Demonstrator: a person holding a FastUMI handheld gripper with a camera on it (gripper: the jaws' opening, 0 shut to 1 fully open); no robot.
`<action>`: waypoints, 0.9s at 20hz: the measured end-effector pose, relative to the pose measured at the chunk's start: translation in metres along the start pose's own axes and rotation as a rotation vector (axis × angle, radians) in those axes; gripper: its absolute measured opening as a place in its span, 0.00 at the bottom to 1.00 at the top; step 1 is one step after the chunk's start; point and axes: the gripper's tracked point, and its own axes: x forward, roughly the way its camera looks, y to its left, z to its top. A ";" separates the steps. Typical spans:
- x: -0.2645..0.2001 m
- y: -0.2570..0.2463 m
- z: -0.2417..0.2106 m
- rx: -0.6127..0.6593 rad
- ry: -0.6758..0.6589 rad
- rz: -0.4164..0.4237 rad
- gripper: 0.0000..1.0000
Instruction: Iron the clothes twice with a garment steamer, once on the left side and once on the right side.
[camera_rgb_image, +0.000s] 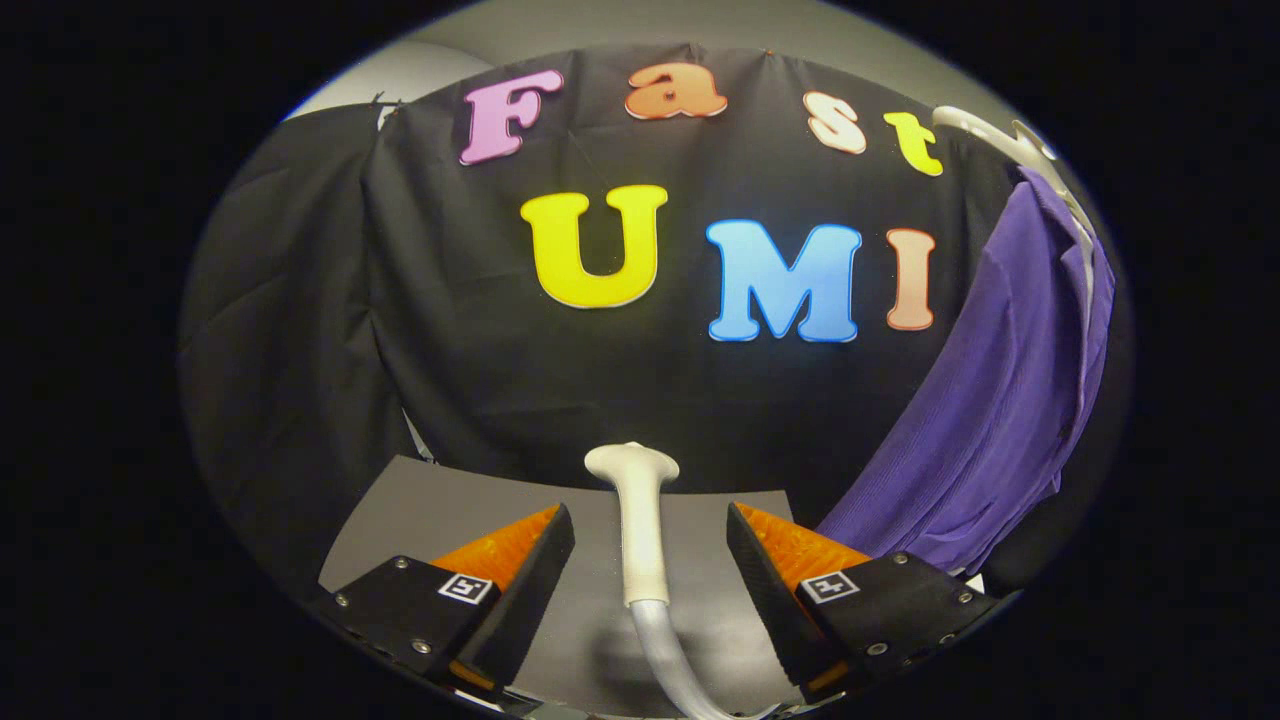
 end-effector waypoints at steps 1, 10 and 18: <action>0.015 0.000 -0.002 0.002 0.031 -0.011 0.95; 0.093 0.008 -0.052 0.192 0.293 0.016 0.94; 0.101 0.016 -0.074 0.268 0.363 0.036 0.84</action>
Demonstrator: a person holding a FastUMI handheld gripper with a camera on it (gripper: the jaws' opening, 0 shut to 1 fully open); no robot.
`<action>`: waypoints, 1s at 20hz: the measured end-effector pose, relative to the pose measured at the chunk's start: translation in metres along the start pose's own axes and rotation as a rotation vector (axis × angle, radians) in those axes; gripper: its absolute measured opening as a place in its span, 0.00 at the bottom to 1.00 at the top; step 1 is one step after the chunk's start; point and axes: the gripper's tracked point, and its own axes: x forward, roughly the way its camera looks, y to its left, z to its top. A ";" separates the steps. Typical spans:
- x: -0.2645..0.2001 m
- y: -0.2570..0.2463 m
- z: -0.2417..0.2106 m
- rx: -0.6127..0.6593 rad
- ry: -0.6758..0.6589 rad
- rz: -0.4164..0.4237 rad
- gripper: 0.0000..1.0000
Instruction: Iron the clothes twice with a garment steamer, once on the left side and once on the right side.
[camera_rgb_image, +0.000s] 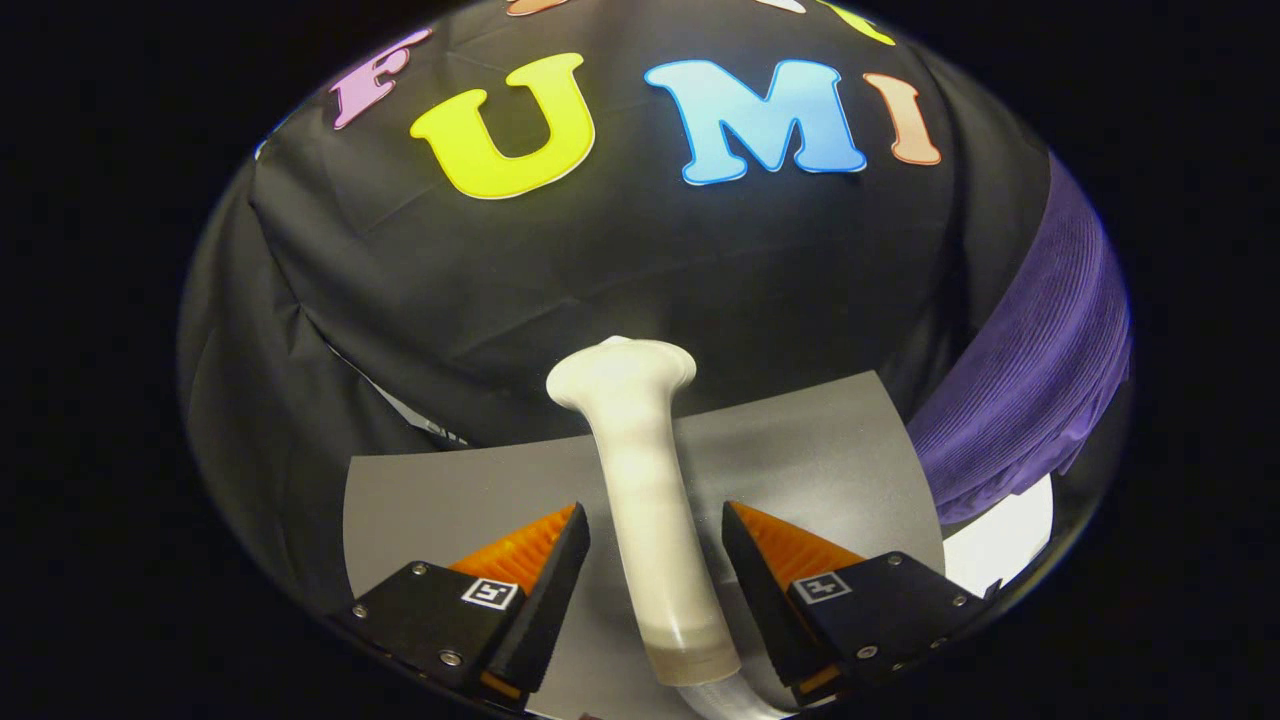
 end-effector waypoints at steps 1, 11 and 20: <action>0.003 -0.003 -0.007 -0.001 0.023 -0.008 0.82; 0.004 -0.008 -0.002 -0.160 -0.095 -0.108 0.36; -0.072 -0.006 -0.018 -0.255 -0.327 -0.087 0.32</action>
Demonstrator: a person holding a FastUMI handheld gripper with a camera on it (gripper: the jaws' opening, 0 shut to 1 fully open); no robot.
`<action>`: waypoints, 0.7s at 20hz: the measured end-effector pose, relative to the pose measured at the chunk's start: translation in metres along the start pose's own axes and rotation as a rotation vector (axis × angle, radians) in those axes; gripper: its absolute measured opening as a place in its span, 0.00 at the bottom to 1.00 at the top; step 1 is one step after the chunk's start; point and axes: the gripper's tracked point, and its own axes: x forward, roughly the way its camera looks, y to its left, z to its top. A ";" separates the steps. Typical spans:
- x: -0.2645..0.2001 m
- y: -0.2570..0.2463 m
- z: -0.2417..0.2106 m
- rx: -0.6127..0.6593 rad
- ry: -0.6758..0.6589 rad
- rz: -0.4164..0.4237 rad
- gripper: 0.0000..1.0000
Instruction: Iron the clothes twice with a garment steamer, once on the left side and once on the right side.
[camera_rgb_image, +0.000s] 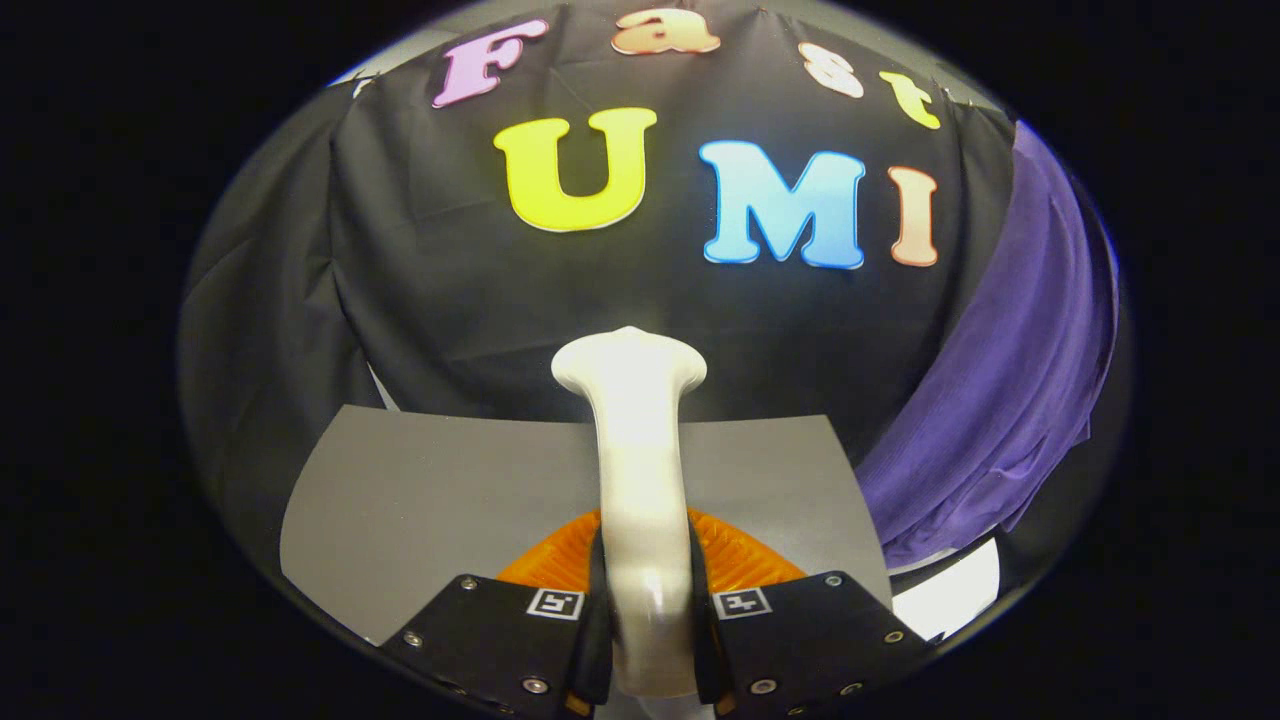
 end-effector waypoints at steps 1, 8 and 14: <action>-0.015 -0.002 -0.003 -0.010 -0.031 0.003 0.32; -0.130 -0.024 -0.036 -0.112 -0.266 0.067 0.32; -0.222 -0.067 -0.066 -0.129 -0.451 0.103 0.32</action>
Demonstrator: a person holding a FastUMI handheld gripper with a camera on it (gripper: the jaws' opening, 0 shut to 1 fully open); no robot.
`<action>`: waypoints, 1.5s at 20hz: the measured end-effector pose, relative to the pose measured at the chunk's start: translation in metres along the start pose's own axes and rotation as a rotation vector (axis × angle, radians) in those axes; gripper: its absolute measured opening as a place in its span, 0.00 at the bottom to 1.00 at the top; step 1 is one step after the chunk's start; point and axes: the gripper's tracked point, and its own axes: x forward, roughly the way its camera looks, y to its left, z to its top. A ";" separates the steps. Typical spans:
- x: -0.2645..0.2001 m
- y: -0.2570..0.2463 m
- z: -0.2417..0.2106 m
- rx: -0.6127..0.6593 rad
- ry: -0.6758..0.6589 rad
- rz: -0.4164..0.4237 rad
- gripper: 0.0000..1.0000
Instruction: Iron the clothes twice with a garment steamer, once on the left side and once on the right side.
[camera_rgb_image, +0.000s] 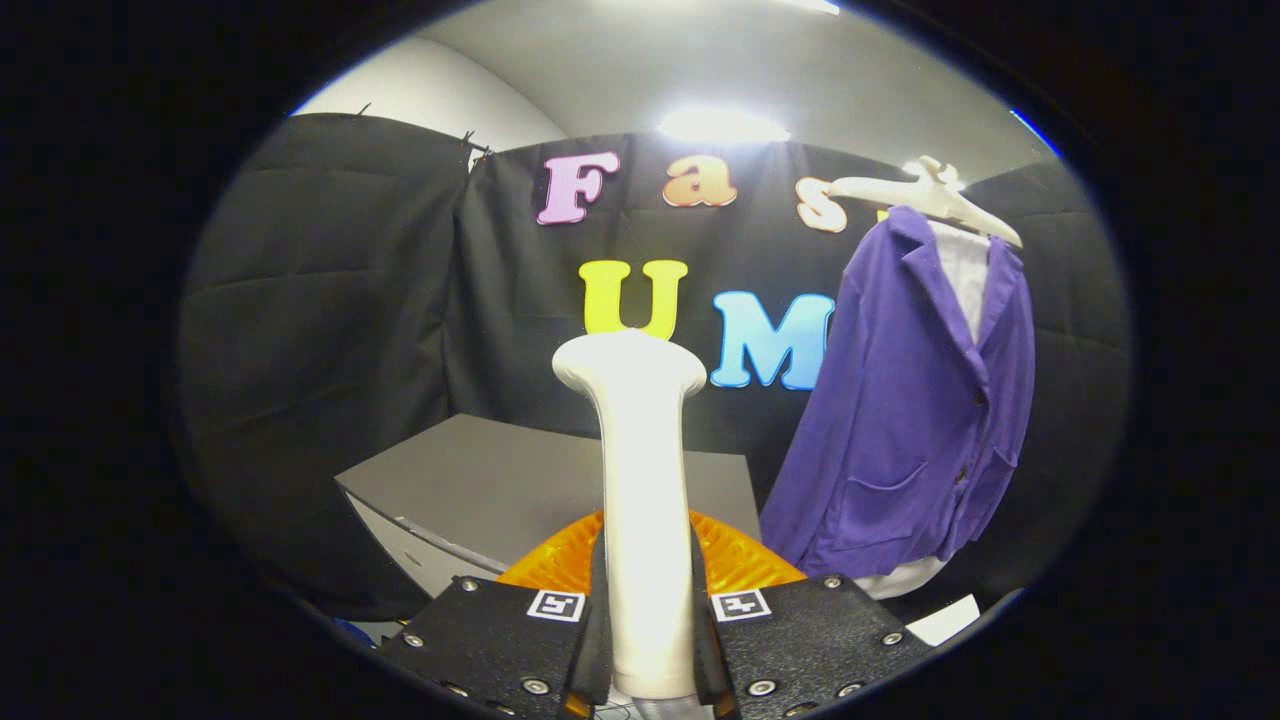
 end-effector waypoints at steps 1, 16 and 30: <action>-0.014 -0.009 0.003 -0.010 -0.022 -0.013 0.32; -0.015 -0.172 0.079 0.108 -0.172 -0.317 0.32; 0.091 -0.247 0.073 0.029 -0.174 -0.655 0.31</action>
